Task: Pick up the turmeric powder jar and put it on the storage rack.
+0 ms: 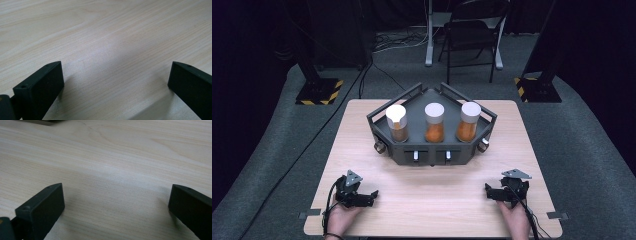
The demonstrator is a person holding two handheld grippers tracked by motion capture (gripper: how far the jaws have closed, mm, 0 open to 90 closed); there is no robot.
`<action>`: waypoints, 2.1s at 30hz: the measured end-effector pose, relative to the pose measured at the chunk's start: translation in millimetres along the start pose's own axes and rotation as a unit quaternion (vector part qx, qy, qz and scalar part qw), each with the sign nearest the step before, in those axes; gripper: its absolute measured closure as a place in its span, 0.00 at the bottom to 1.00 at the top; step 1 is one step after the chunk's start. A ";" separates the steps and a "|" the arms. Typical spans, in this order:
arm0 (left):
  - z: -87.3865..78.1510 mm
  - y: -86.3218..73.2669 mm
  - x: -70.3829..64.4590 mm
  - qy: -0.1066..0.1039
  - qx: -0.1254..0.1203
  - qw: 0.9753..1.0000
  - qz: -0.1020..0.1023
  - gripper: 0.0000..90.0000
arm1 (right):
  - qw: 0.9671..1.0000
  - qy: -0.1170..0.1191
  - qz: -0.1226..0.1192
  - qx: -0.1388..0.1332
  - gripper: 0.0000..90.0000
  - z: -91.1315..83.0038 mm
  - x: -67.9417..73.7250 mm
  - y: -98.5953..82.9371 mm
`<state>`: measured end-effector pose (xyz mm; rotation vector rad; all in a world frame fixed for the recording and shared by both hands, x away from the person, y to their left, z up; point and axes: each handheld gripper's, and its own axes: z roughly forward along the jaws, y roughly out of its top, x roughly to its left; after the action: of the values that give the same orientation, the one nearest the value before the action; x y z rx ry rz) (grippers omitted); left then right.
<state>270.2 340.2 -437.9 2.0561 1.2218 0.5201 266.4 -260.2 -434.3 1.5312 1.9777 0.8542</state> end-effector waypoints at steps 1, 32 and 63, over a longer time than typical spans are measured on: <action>0.1 -0.1 0.1 0.000 0.000 1.000 0.000 0.00 | 1.000 0.000 0.000 0.000 0.00 0.0 -0.1 0.0; 0.2 0.2 0.1 0.000 0.000 1.000 0.000 0.00 | 1.000 0.000 0.000 0.000 0.00 0.0 -0.1 0.0; 0.7 0.7 -2.9 0.007 0.000 1.000 -0.007 0.00 | 1.000 -0.003 0.004 -0.001 0.00 0.7 1.6 0.3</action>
<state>269.7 337.1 -437.9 2.0460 1.2431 0.5294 266.7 -258.4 -434.5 1.5410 1.9669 0.8527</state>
